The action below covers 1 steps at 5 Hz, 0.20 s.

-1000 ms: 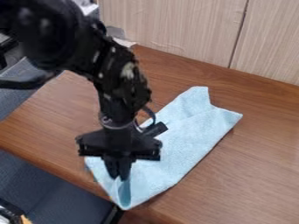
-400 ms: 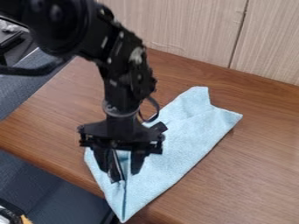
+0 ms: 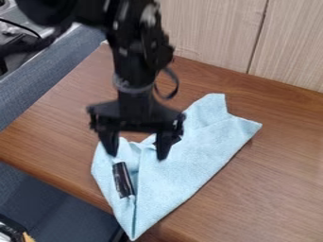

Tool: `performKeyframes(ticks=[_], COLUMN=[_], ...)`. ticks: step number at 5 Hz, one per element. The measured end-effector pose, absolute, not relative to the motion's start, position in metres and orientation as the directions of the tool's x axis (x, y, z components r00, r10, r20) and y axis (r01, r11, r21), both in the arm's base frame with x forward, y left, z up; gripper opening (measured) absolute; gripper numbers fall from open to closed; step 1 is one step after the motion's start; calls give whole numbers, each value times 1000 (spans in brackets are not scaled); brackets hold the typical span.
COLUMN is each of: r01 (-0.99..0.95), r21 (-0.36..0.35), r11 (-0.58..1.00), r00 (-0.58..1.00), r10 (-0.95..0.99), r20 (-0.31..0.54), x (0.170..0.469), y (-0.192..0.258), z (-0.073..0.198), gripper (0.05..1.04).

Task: Unfold the cloth from top to bottom

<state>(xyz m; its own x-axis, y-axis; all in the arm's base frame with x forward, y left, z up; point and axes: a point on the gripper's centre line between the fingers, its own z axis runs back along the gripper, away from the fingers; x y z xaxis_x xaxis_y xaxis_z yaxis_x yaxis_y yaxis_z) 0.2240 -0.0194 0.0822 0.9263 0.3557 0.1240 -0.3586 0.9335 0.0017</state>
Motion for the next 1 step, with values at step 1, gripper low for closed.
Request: performKeyframes(ticks=[1], r01=[-346], r21=[-9], r11=[938], r00=[928], r10=[344], r20=[147], x=[239], y=[-16], z=[95], gripper=[1000])
